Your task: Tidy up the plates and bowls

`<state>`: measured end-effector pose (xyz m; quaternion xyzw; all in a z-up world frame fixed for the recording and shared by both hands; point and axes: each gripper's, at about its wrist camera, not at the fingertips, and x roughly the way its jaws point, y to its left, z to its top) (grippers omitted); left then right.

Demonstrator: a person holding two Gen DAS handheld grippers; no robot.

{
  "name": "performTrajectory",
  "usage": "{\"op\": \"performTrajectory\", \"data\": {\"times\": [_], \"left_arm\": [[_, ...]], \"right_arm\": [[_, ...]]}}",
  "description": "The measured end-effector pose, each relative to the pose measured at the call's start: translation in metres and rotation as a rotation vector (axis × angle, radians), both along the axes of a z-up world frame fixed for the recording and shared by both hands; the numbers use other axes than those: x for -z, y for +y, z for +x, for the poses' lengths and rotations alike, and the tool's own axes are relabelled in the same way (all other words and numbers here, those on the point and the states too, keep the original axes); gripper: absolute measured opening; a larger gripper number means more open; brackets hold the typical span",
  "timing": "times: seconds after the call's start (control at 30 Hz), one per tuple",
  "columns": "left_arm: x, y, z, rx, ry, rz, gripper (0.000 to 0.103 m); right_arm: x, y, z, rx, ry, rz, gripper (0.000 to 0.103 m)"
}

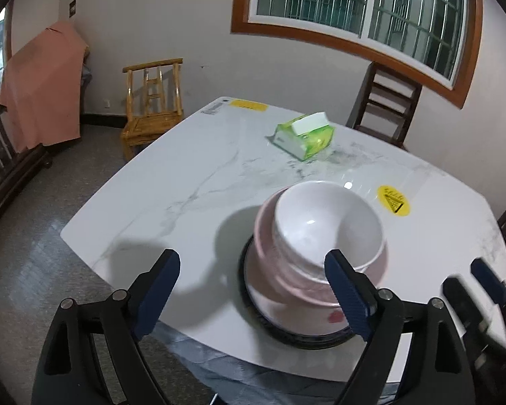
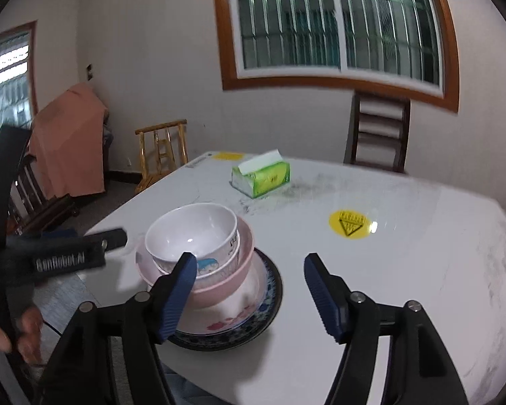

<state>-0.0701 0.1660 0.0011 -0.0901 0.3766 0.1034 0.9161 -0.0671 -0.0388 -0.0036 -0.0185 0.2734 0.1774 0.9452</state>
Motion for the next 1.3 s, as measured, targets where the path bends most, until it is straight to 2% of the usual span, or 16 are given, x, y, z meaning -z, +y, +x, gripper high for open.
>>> {"op": "performTrajectory", "data": {"times": [0.07,0.17,0.3,0.43,0.63,0.87,1.3], "left_arm": [[-0.004,-0.004,-0.003,-0.021,-0.023,0.025,0.088],[-0.007,-0.004,-0.008,-0.045,-0.049,0.040,0.091],[-0.006,-0.001,-0.017,-0.095,-0.066,0.064,0.094],[-0.001,0.001,-0.024,-0.102,-0.064,0.072,0.094],[0.003,-0.012,-0.026,-0.027,-0.054,0.106,0.094],[0.003,-0.024,-0.028,0.007,-0.049,0.121,0.094],[0.012,-0.028,-0.023,0.011,-0.008,0.126,0.094]], "right_arm": [[0.007,-0.002,0.000,-0.018,0.020,0.004,0.075],[0.016,-0.005,-0.001,-0.040,0.064,0.027,0.077],[0.020,-0.001,-0.006,-0.077,0.048,0.012,0.079],[0.022,0.004,-0.012,-0.092,0.053,-0.001,0.080],[0.025,0.007,-0.023,-0.060,0.071,-0.017,0.080],[0.028,0.009,-0.032,-0.046,0.084,-0.047,0.080],[0.037,0.001,-0.032,-0.026,0.126,-0.027,0.080]]}}
